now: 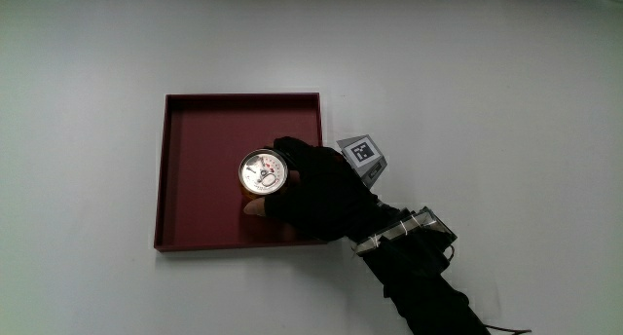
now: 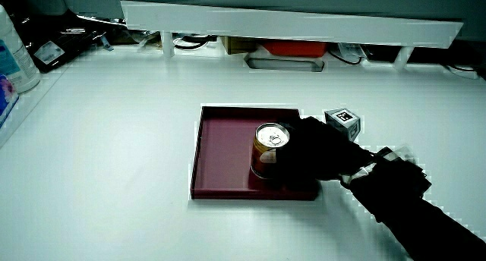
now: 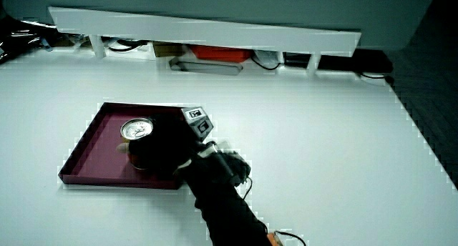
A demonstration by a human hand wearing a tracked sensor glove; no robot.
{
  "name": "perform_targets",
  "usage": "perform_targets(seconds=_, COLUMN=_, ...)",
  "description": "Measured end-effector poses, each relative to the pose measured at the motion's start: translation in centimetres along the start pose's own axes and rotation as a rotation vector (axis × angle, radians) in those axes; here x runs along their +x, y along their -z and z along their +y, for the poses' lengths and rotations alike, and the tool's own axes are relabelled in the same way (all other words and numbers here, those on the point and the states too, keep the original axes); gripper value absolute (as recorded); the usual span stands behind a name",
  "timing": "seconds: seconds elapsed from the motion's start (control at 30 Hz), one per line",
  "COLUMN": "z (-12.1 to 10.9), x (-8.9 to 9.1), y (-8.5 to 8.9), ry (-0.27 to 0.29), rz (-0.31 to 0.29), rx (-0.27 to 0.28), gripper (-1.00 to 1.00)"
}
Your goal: Pick red bull from plate
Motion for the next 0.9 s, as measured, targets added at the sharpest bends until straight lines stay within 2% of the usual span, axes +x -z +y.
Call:
perform_targets(seconds=0.1, z=-0.2, x=-0.2, y=0.0, ry=0.003, rz=-0.003, rx=0.012, gripper=0.58)
perform_targets(seconds=0.47, z=-0.7, x=-0.4, y=0.0, ry=-0.044, rz=-0.007, rx=0.049, gripper=1.0)
perform_targets(seconds=0.53, z=-0.7, x=-0.5, y=-0.4, ry=-0.071, rz=0.019, rx=0.043, gripper=1.0)
perform_targets(seconds=0.67, z=-1.4, x=-1.9, y=-1.6, ry=-0.105, rz=0.035, rx=0.044, gripper=1.0)
perform_targets(seconds=0.8, z=-2.8, x=-4.0, y=-3.0, ry=-0.118, rz=0.086, rx=0.032, gripper=1.0)
perform_targets(seconds=0.87, z=-3.7, x=-4.9, y=-3.9, ry=-0.124, rz=0.059, rx=0.045, gripper=1.0)
perform_targets(seconds=0.9, z=-4.0, x=-5.2, y=-4.4, ry=-0.149, rz=0.054, rx=0.051, gripper=1.0)
